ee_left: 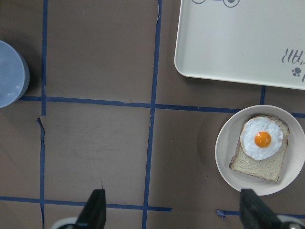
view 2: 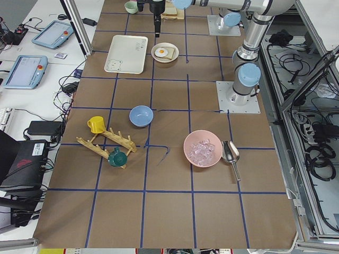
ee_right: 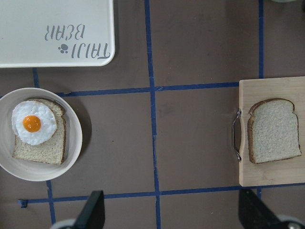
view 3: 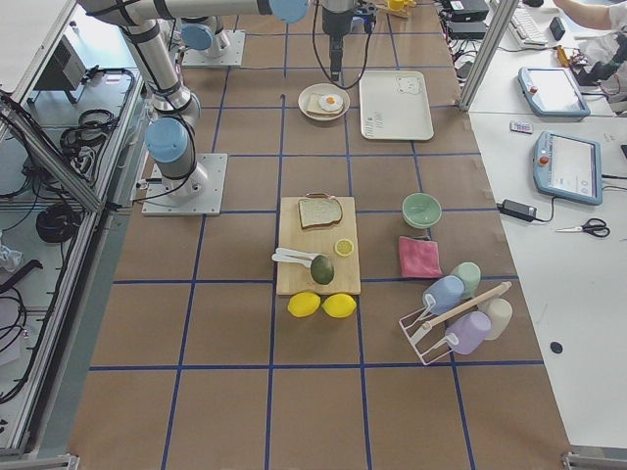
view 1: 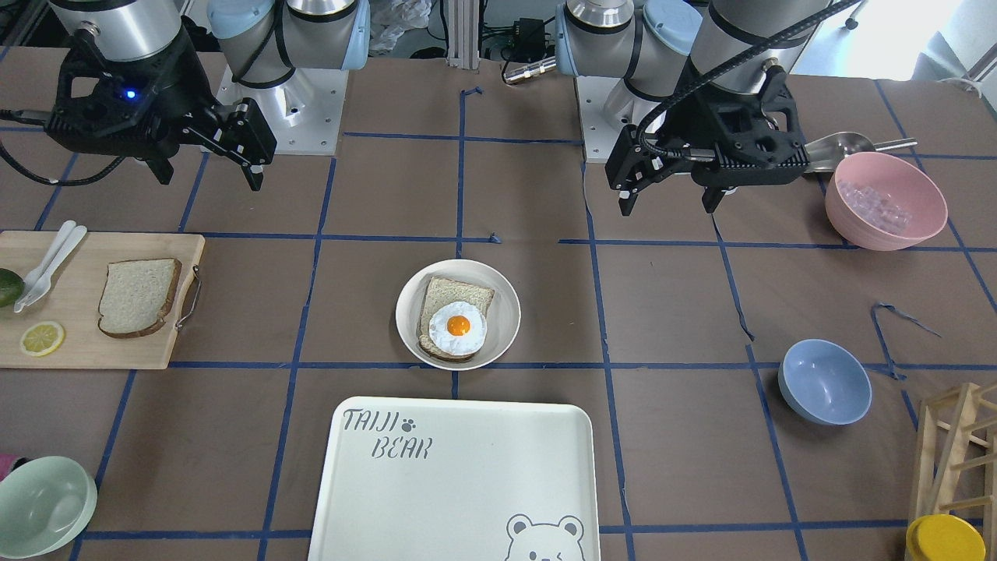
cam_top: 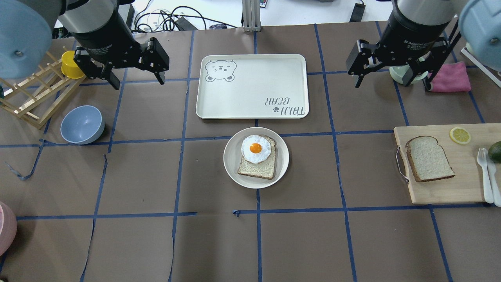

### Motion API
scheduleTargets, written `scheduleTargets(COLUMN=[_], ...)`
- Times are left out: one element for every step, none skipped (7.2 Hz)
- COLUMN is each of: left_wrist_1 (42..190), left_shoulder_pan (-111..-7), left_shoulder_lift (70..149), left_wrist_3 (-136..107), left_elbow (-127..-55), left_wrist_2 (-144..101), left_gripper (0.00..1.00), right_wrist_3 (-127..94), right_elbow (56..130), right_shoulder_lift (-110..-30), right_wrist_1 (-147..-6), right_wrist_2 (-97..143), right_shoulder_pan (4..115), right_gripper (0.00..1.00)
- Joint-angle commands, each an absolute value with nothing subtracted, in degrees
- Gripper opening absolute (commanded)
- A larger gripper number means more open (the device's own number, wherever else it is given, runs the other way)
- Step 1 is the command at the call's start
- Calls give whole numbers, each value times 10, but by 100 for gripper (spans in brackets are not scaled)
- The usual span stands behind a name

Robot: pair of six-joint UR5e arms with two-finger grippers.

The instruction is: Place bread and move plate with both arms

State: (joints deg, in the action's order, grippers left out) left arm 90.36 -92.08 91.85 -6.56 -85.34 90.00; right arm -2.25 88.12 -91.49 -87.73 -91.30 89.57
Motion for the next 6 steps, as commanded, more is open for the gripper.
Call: scheduleTargets(left_wrist_1=[904, 904, 904, 904, 904, 904], left_shoulder_pan=[-920, -920, -920, -920, -920, -920], left_shoulder_lift=[918, 918, 918, 917, 917, 917], left_wrist_3=[-65, -66, -65, -66, -66, -66], left_elbow=[-853, -853, -853, -853, -853, -853], left_wrist_2=[900, 899, 900, 900, 899, 899], left_gripper=[100, 100, 100, 100, 100, 100], right_wrist_3=[-22, -22, -21, -23, -21, -22], right_elbow=[878, 880, 876, 881, 877, 880], right_shoulder_lift=[-915, -915, -915, -915, -916, -915], right_wrist_1=[-879, -882, -883, -878, -881, -880], right_wrist_2=[-911, -912, -911, -913, -911, -912], right_shoulder_pan=[896, 896, 896, 896, 897, 896], right_gripper=[100, 100, 100, 100, 100, 100])
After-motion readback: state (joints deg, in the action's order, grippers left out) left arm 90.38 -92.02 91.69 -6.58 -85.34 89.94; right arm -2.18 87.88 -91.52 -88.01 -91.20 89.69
